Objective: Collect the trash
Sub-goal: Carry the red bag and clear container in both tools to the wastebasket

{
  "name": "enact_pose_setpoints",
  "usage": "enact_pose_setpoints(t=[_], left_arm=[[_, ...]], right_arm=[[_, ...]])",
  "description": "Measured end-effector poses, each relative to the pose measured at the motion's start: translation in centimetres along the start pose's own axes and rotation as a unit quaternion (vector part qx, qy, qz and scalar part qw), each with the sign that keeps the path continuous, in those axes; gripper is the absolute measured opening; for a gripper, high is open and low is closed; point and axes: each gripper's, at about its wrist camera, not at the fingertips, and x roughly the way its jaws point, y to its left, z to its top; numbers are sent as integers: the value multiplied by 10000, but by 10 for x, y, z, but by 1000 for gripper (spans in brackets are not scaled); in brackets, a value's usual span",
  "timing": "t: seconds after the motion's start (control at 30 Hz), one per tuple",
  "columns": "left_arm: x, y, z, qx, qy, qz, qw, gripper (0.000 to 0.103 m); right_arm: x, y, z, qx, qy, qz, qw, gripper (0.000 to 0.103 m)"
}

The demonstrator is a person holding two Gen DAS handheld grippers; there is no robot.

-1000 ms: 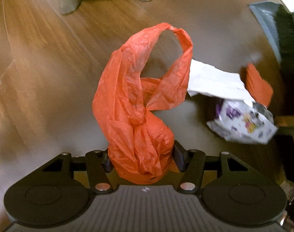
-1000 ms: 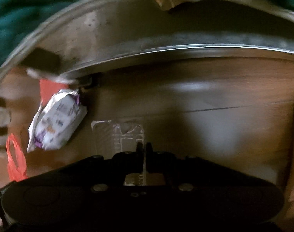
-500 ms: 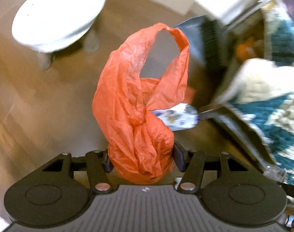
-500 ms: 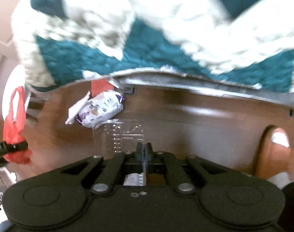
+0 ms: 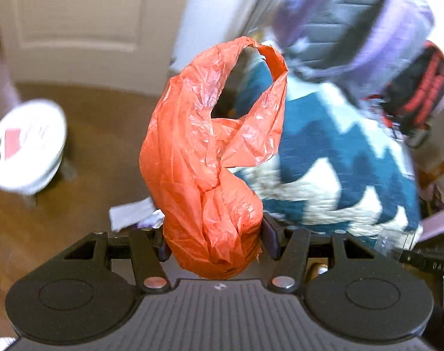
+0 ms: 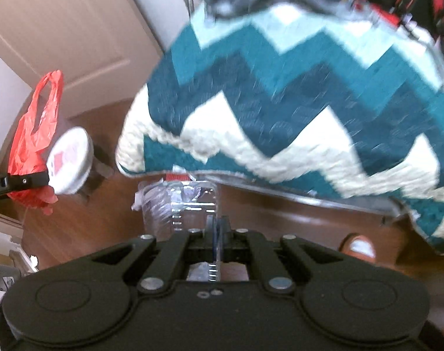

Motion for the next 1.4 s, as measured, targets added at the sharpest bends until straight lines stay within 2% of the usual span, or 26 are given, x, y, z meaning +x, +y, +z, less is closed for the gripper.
enact_pose_setpoints(t=[0.13, 0.27, 0.4, 0.57, 0.7, 0.97, 1.13, 1.27, 1.4], left_arm=[[-37, -58, 8, 523, -194, -217, 9982, 57], [-70, -119, 8, 1044, -365, -474, 9927, 57], [-96, -184, 7, 1538, -528, -761, 9838, 57], [-121, -275, 2, 2165, -655, -1150, 9673, 57], [-140, -344, -7, 2609, -720, -1494, 9510, 57], [-176, -485, -31, 3432, -880, -2216, 9085, 57], [-196, -565, -46, 3781, -918, -2682, 8813, 57], [-203, -624, -66, 4117, -833, -2887, 8603, 57], [-197, -673, -89, 4389, -724, -2955, 8455, 57]], right_arm=[[-66, -9, 1, -104, -320, 17, 9994, 2], [-136, -24, 1, -74, -809, -11, 9967, 2], [-202, -50, -2, -11, -1280, -104, 9917, 2], [-270, -83, -11, 190, -1685, -148, 9854, 2], [-321, -114, -22, 272, -1977, -301, 9794, 2], [-417, -185, -48, 652, -2642, -935, 9577, 2], [-477, -222, -69, 912, -3115, -1406, 9354, 2], [-513, -256, -86, 1177, -3354, -1764, 9179, 2], [-532, -287, -100, 1458, -3398, -2070, 9058, 2]])
